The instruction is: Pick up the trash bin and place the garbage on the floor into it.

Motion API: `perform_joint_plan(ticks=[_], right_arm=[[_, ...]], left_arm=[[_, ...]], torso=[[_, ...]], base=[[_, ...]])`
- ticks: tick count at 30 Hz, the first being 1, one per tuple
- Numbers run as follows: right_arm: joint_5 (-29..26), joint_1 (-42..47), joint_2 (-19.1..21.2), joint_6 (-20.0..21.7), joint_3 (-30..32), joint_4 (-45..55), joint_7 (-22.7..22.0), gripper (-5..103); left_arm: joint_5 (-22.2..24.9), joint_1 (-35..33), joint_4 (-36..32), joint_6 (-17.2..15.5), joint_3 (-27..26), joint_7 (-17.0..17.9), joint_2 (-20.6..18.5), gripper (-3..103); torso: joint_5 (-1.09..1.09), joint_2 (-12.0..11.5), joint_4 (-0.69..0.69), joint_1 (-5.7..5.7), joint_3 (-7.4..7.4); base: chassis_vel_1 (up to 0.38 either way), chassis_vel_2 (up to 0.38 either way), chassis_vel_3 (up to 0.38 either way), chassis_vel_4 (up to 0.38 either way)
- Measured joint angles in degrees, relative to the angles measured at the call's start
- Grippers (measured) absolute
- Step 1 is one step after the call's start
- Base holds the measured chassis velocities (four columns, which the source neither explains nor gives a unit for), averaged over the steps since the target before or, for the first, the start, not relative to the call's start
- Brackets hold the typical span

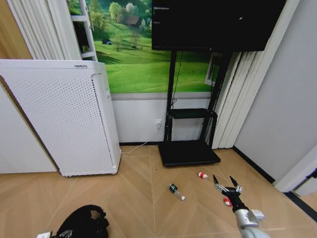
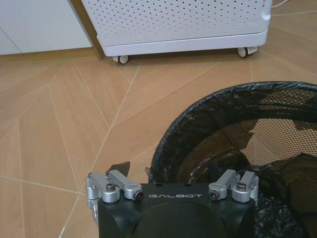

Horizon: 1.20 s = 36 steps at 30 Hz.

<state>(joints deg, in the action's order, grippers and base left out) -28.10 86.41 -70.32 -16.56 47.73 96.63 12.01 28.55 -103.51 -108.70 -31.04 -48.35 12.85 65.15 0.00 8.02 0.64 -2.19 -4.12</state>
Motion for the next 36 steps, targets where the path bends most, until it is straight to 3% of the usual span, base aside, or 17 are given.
perform_joint_plan(ticks=[12, 17, 19, 21, 23, 25, 33, 36], right_arm=[[0.42, 0.16, -0.43, -0.05, -0.12, 0.11, 0.0, 100], [0.42, 0.14, -0.37, -0.17, -0.08, -0.11, -0.02, 100], [0.42, 0.1, -0.35, -0.28, -0.04, -0.3, -0.03, 100], [0.42, 0.08, -0.34, -0.3, -0.03, -0.37, -0.05, 100], [0.42, -0.08, -0.35, -0.34, -0.03, -0.52, -0.11, 100], [0.42, -0.14, -0.36, -0.35, -0.06, -0.58, -0.14, 100], [0.68, -0.78, -0.47, -0.38, -0.73, -0.88, -0.3, 100], [0.77, -0.97, -0.47, -0.39, -0.92, -0.99, -0.37, 100]], left_arm=[[0.34, 1.11, 2.46, -0.11, 0.39, -0.19, 1.15, 81], [-0.54, 1.86, 3.53, 0.81, 0.59, -1.1, 1.32, 65], [-1.0, 2.3, 3.99, 1.93, 0.76, -1.62, 1.39, 54], [-1.12, 2.44, 4.08, 2.22, 0.86, -1.76, 1.42, 54], [-1.27, 2.76, 4.21, 2.53, 1.05, -1.93, 1.45, 38], [-1.29, 2.89, 4.25, 2.56, 1.12, -1.93, 1.47, 38], [-1.86, 3.18, 4.49, 3.17, 1.2, -1.92, 1.7, 17], [-3.33, 3.18, 4.51, 4.02, 1.37, -1.97, 1.99, 15]], torso=[[0.01, 0.01, 0.0, 0.0, -0.01], [0.02, 0.01, -0.01, 0.0, -0.01], [0.03, 0.01, -0.01, 0.0, -0.01], [0.03, 0.02, 0.0, 0.0, -0.01], [0.03, 0.02, 0.0, 0.0, -0.01], [0.03, 0.02, -0.01, 0.0, -0.01], [0.05, 0.03, 0.0, 0.0, -0.01], [0.03, 0.03, -0.01, 0.0, -0.01]], base=[[0.0, 0.0, 0.0, 0.0], [0.0, 0.0, 0.0, 0.0], [0.0, 0.0, 0.0, 0.0], [0.0, 0.0, 0.0, 0.0], [0.0, 0.0, 0.0, 0.0], [0.0, 0.0, 0.0, 0.0], [0.0, 0.0, 0.0, 0.0], [0.0, 0.0, 0.0, 0.0]])
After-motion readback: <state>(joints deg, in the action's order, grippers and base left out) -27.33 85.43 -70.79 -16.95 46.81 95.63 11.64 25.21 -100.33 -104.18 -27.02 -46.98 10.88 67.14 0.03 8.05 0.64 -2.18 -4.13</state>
